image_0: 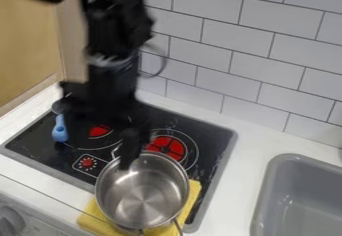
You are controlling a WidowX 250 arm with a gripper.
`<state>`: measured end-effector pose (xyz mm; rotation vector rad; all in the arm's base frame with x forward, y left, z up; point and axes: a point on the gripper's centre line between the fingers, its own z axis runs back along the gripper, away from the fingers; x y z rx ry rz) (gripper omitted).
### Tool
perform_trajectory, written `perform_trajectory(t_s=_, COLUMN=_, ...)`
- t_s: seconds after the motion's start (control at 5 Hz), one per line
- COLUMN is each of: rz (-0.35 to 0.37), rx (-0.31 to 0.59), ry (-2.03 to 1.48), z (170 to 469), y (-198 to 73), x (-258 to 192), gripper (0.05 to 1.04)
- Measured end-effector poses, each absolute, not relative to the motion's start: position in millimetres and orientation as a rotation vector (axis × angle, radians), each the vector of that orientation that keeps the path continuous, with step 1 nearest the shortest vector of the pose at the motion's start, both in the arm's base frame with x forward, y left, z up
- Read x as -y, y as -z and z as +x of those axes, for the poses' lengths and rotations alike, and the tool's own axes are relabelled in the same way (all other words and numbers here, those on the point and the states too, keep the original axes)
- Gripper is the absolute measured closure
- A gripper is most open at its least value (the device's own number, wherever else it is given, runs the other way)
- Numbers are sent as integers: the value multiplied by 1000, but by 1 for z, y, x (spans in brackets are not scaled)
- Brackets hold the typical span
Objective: Move the silver pot to between the left and right burner
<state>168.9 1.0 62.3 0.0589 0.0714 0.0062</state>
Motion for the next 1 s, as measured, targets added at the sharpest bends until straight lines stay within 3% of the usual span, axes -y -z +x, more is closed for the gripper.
perform_trajectory(t_s=0.2, rz=38, rx=-41, ry=53, z=169, y=-47, x=0, gripper=84)
perform_trajectory(t_s=0.6, rz=-16, rx=-62, ry=32, z=170, y=-21, x=-6, gripper=124)
perform_trajectory(t_s=1.0, rz=-31, rx=-58, ry=41, z=175, y=-13, x=0, gripper=738)
